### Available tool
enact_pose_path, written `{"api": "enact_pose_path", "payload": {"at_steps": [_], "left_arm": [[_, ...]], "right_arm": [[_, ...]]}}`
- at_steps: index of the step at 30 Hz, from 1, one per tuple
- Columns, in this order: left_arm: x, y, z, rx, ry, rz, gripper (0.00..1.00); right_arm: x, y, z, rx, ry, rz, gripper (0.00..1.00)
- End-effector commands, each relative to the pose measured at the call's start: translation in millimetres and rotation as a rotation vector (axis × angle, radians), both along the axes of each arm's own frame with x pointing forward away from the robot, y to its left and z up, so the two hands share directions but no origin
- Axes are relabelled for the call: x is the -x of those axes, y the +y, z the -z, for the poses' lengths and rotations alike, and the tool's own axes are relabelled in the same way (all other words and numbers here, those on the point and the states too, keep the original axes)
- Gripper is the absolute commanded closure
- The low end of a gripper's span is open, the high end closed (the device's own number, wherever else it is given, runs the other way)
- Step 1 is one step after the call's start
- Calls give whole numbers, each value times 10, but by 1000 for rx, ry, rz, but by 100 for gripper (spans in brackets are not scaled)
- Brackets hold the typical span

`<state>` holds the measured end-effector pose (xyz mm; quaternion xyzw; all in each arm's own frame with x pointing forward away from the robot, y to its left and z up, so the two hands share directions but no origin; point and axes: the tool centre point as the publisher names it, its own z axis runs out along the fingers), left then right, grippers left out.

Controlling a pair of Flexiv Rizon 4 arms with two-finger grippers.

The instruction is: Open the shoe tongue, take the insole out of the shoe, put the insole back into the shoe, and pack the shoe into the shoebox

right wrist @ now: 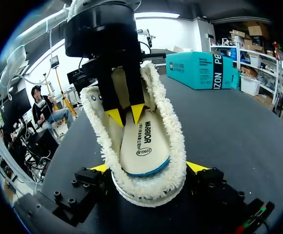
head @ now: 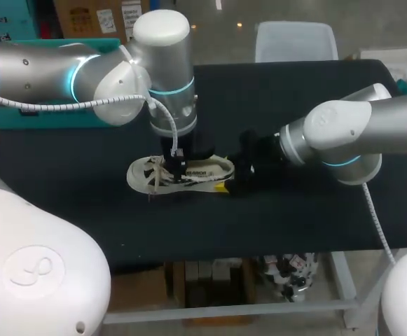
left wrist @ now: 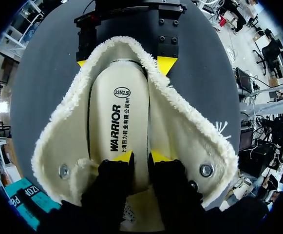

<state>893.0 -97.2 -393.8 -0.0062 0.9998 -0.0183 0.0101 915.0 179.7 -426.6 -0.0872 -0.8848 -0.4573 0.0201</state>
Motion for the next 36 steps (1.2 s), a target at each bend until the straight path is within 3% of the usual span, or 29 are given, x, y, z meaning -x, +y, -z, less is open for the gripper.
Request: {"api": "enact_pose_path", "payload": {"at_steps": [1, 9, 17, 18, 27, 36], "left_arm": [[8, -24, 143, 8, 8, 6, 76], [-10, -11, 283, -10, -20, 18, 74], [4, -16, 415, -36, -135, 6, 71], [-4, -11, 431, -19, -124, 16, 70], [-169, 10, 521, -16, -209, -15, 68], [-405, 9, 561, -32, -237, -11, 65]], "right_arm": [[-15, -18, 31, -4, 2, -1, 100], [-15, -18, 31, -4, 2, -1, 100], [-15, -18, 31, -4, 2, -1, 100], [-15, -18, 31, -4, 2, -1, 100], [-15, -18, 31, -4, 2, -1, 100], [-15, -18, 31, -4, 2, -1, 100]]}}
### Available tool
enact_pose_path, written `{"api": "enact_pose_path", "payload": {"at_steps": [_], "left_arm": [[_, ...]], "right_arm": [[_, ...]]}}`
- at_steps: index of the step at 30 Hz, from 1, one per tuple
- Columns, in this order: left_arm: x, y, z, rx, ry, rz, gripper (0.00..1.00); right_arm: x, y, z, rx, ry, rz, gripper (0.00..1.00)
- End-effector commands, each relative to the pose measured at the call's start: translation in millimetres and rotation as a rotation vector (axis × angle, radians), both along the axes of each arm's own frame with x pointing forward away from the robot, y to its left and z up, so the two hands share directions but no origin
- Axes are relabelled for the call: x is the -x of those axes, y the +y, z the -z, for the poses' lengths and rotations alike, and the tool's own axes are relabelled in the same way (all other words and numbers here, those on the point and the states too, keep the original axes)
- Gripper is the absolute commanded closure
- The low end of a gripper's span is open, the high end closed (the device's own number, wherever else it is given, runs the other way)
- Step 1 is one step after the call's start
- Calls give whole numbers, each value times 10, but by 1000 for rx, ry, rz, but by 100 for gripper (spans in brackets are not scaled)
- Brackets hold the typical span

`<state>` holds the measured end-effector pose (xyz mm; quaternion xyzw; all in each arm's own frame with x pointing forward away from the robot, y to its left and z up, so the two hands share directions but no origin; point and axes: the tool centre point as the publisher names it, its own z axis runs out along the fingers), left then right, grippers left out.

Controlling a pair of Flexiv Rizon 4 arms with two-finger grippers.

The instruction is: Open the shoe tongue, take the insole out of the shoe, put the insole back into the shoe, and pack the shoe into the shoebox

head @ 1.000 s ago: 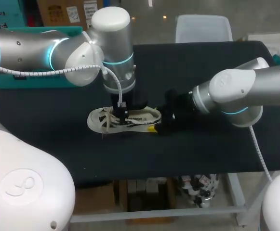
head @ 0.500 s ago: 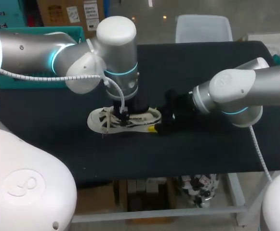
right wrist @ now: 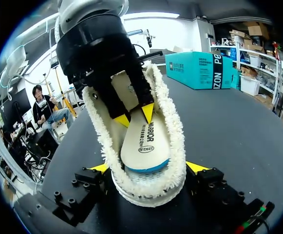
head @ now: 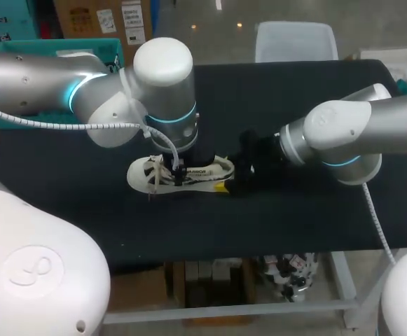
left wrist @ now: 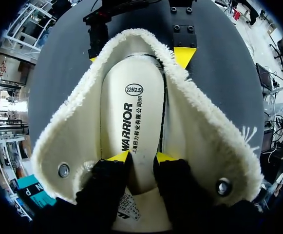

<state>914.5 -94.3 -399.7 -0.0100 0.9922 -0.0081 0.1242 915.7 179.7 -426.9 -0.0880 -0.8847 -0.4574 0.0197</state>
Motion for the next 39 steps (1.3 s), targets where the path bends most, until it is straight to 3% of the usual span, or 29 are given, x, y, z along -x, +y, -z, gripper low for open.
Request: {"api": "enact_pose_path", "payload": {"at_steps": [1, 6, 11, 23, 31, 39], "left_arm": [[-216, -22, 507, -12, -13, -1, 63], [-322, -34, 532, -18, -29, 2, 65], [-397, -40, 545, -15, -38, 1, 100], [-276, -20, 222, 75, -48, 46, 100], [-133, -79, -87, 207, -4, 81, 100], [-76, -153, -334, 271, -10, 75, 100]], "right_arm": [[-8, -17, 28, -4, 1, -3, 100], [-8, -17, 28, -4, 1, -3, 100], [-8, -17, 28, -4, 1, -3, 100], [-8, -17, 28, -4, 1, -3, 100], [-8, -17, 28, -4, 1, -3, 100], [-8, -17, 28, -4, 1, -3, 100]]}}
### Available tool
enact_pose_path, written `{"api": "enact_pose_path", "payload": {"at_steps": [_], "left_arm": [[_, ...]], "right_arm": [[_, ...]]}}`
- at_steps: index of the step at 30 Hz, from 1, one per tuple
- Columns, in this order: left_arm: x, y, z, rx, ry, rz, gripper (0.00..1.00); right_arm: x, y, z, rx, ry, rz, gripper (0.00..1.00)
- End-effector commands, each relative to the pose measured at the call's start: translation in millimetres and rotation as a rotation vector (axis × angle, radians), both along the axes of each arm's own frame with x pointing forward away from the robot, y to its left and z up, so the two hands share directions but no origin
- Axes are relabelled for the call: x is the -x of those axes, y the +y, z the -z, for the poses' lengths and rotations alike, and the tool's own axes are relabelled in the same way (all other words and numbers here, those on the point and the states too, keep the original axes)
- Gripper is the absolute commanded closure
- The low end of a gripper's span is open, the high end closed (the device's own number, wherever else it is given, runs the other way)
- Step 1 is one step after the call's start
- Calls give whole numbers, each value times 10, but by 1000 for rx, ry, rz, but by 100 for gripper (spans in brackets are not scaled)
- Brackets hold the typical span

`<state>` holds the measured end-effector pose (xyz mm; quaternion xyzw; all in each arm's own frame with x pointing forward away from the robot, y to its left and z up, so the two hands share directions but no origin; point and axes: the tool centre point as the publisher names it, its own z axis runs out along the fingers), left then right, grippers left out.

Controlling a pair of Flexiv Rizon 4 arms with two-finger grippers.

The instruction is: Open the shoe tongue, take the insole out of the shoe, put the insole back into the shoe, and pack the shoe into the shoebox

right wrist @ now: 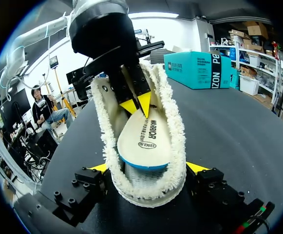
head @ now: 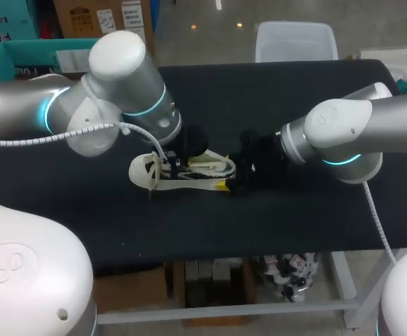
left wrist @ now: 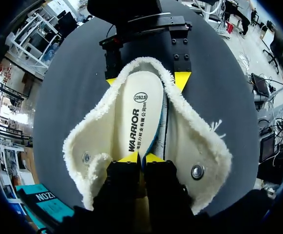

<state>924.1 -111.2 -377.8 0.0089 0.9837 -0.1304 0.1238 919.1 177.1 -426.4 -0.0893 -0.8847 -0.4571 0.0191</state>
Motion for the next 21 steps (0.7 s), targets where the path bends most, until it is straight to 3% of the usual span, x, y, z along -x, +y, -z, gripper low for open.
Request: {"api": "enact_pose_path", "payload": {"at_steps": [1, 11, 21], "left_arm": [[26, 11, -146, 44, -3, 11, 100], [14, -4, -384, 157, 43, 10, 100], [46, -10, -632, 305, 98, 100, 100]], "right_arm": [[26, 9, 34, -5, 1, -6, 100], [26, 9, 34, -5, 1, -6, 100], [26, 9, 34, -5, 1, -6, 100]]}}
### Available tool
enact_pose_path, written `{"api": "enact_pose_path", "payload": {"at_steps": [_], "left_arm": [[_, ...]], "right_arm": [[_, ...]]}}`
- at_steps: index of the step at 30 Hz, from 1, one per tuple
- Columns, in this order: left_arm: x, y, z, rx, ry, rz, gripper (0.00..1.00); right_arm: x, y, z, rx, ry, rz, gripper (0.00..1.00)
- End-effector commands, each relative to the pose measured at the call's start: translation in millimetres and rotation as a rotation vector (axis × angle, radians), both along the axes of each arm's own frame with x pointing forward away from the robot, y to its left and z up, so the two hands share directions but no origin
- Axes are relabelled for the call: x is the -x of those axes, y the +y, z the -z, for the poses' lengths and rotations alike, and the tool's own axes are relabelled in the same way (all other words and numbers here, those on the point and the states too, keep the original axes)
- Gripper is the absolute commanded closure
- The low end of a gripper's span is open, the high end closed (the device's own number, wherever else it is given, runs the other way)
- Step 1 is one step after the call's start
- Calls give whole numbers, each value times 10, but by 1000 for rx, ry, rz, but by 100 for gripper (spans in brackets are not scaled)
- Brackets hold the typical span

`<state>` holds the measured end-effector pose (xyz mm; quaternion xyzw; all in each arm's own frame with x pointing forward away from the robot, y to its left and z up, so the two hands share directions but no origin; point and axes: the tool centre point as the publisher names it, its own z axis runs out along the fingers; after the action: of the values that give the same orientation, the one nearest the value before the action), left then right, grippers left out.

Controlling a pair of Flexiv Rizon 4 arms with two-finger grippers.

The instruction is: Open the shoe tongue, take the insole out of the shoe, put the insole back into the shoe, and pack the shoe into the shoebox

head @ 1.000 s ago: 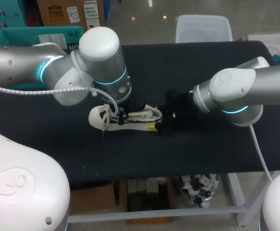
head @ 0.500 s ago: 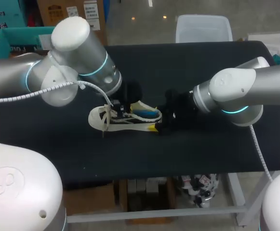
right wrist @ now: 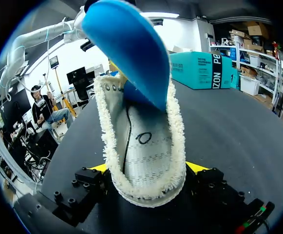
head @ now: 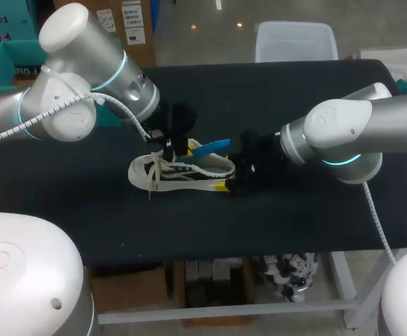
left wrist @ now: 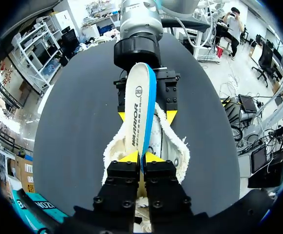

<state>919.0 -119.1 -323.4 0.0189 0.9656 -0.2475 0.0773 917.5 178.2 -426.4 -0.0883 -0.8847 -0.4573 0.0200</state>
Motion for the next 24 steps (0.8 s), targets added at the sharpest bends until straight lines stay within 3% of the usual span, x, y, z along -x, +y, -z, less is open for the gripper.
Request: {"api": "enact_pose_path", "payload": {"at_steps": [1, 19, 20, 21, 22, 24], "left_arm": [[0, 59, -120, 87, 8, 45, 100], [168, -190, -764, 301, -4, 239, 100], [185, -200, -791, 308, -8, 244, 100], [200, -212, -821, 316, -11, 255, 100], [214, -217, -852, 327, -10, 269, 100], [244, -219, -911, 342, -18, 283, 100]], "right_arm": [[10, -2, 33, -4, 1, -3, 100], [19, -26, 8, 13, 14, 1, 100], [24, -34, -4, 20, 14, 4, 63], [33, -46, -20, 28, 19, 12, 5], [39, -66, -37, 29, 19, 15, 0], [51, -110, -74, 42, 20, 28, 0]]}}
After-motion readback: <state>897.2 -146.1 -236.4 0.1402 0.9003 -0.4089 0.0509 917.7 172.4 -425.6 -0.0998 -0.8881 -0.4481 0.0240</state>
